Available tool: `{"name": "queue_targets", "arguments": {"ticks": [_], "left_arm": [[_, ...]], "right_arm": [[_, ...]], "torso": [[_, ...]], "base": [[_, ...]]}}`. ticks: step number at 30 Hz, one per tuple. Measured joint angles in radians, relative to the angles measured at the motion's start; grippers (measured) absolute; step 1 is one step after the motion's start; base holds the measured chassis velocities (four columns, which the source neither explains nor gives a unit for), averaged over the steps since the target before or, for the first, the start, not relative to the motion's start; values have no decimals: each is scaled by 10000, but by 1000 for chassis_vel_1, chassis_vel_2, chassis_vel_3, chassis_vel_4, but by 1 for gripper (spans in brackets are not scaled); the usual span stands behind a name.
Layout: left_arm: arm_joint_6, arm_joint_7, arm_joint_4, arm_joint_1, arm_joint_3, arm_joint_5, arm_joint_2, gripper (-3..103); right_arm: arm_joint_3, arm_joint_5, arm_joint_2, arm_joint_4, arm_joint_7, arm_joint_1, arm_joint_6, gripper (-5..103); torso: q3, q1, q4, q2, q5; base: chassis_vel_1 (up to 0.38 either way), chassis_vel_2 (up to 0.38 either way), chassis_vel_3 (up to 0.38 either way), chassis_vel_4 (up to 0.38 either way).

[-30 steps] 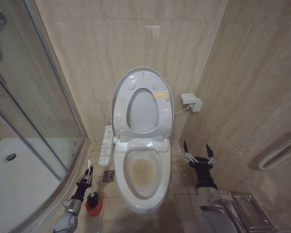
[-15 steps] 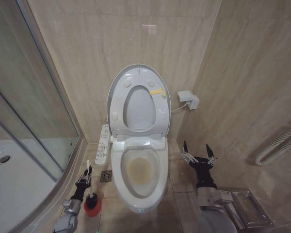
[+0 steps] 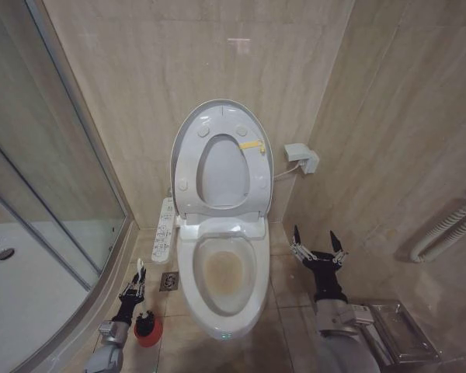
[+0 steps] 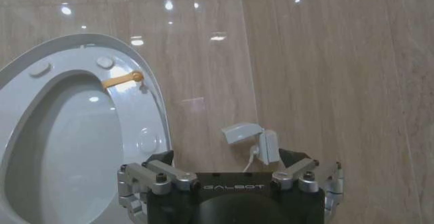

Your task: Open the toilet lid, clean the toilet bowl with a toilet brush, close the toilet lid, and flush.

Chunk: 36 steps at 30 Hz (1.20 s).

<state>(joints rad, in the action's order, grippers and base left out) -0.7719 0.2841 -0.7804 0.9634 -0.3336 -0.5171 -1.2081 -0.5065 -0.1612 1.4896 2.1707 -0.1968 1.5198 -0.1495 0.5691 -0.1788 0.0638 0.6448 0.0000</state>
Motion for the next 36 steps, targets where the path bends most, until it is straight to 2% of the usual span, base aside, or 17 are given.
{"name": "queue_targets", "arguments": {"ticks": [19,22,24,25,32,33,36], "left_arm": [[-171,244,673,-187,9,425,-118,17],[133,-212,422,-94,45,624,-52,17],[309,-292,332,-43,49,689,-16,17],[370,-320,293,-22,49,717,-3,26],[424,-374,213,15,33,747,-2,26],[427,-379,192,30,30,749,-3,53],[443,-439,94,99,25,752,-3,53]], "right_arm": [[0,0,0,1,0,0,0,100],[0,0,0,0,0,0,0,100],[0,0,0,0,0,0,0,100],[0,0,0,1,0,-1,0,100],[0,0,0,1,0,0,0,100],[0,0,0,0,0,0,0,100],[0,0,0,1,0,0,0,100]], "torso": [[-5,-2,0,2,1],[-1,-5,0,7,0],[1,-6,0,10,0],[2,-8,-4,12,-2],[6,-11,0,18,-2],[6,-11,0,20,-2],[8,-12,0,23,-1]], "base": [[0,0,0,0],[0,0,0,0],[0,0,0,0],[0,0,0,0],[0,0,0,0],[0,0,0,0],[0,0,0,0]]}}
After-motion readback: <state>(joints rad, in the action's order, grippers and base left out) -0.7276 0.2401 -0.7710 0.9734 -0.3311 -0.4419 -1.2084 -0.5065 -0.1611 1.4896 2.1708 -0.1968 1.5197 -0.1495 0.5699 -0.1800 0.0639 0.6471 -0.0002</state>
